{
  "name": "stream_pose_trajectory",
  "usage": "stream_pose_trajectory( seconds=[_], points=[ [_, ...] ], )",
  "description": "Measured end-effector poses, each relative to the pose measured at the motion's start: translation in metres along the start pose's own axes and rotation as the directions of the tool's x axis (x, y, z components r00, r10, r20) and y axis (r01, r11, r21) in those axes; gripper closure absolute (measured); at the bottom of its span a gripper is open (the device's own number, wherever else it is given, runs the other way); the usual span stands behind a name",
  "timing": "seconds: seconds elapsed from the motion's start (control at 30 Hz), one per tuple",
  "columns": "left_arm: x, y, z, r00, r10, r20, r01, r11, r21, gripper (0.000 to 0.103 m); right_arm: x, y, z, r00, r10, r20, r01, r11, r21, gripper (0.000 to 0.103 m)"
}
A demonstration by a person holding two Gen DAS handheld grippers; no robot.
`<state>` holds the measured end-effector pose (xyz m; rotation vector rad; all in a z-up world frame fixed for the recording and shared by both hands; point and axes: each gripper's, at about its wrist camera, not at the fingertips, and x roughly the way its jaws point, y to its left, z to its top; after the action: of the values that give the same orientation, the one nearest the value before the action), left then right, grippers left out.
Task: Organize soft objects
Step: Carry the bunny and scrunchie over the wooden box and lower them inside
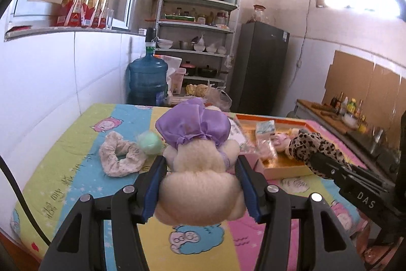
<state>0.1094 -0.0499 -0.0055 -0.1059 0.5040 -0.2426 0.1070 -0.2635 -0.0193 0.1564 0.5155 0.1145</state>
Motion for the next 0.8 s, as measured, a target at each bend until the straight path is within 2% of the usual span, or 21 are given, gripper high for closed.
stream_pose_trajectory(
  seconds=[0.2, 0.5, 0.8],
  points=[
    [-0.005, -0.004, 0.001, 1.000, -0.010, 0.003, 0.010, 0.999, -0.046, 0.047, -0.007, -0.002, 0.008, 0.999, -0.038, -0.005, 0.038, 0.999, -0.002, 0.082],
    [-0.005, -0.011, 0.007, 1.000, -0.029, -0.012, 0.029, 0.998, -0.055, 0.047, -0.012, -0.006, 0.009, 0.997, -0.075, -0.018, 0.075, 0.997, 0.010, 0.082],
    [-0.005, -0.021, 0.001, 0.998, -0.055, -0.028, 0.053, 0.997, -0.046, 0.047, -0.026, -0.013, 0.013, 0.993, -0.117, 0.013, 0.116, 0.993, 0.015, 0.082]
  ],
)
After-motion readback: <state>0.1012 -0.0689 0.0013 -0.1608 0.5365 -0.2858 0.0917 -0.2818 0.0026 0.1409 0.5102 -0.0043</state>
